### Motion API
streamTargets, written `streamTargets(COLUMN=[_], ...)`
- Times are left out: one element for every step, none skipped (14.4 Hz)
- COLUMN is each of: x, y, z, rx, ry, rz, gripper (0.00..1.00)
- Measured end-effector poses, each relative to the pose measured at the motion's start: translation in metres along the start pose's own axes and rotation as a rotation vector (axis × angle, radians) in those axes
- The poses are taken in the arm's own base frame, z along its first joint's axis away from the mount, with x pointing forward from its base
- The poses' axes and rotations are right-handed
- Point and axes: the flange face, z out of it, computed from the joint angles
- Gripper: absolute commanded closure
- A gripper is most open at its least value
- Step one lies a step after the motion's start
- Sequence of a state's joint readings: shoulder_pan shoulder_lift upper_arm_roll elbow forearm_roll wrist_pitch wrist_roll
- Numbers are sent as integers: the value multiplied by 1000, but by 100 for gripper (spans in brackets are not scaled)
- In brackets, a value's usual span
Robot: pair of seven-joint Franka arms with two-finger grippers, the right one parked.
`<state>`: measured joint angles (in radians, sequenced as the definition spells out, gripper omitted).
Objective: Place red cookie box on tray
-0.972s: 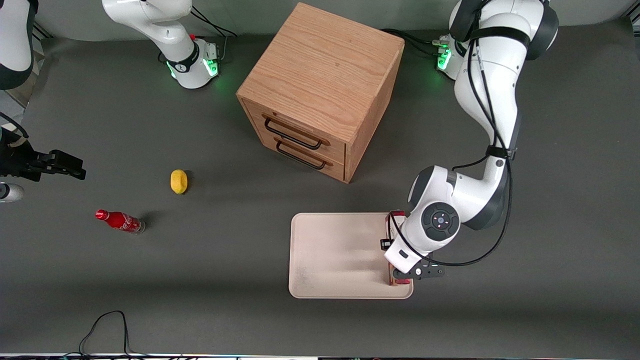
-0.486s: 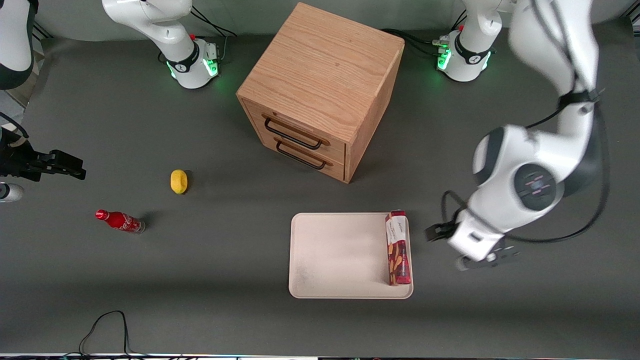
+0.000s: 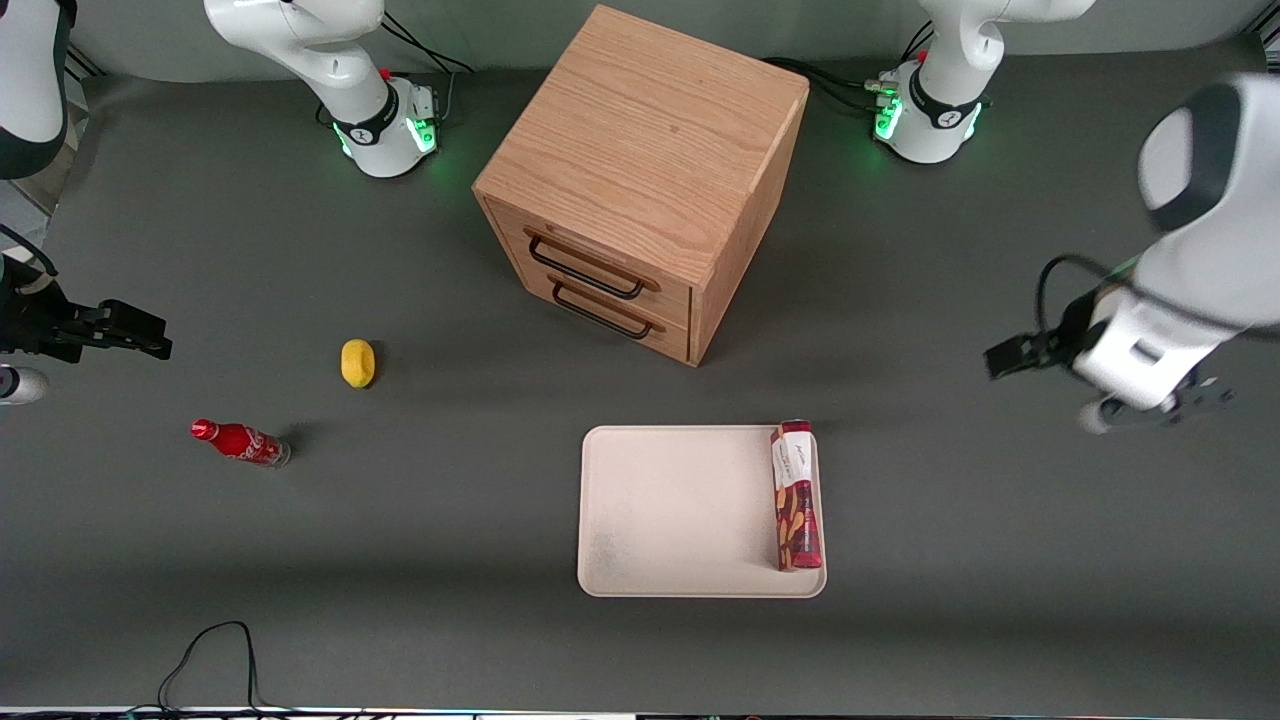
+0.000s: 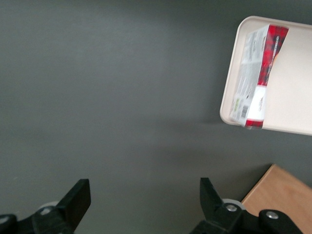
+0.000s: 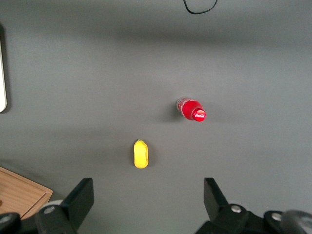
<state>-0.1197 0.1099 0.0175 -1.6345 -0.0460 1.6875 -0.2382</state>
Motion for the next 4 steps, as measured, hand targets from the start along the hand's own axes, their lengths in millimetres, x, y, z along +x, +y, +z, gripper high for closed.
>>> streamTargets(x=[-14,-29,-43,-58], y=[-15,-29,-40,-49], z=[-9,-16,-22,-26], rx=[-1,-2,-1,1], ry=[4,8,10,3], rz=[9,18,26,33], gripper=[0,0,0,0])
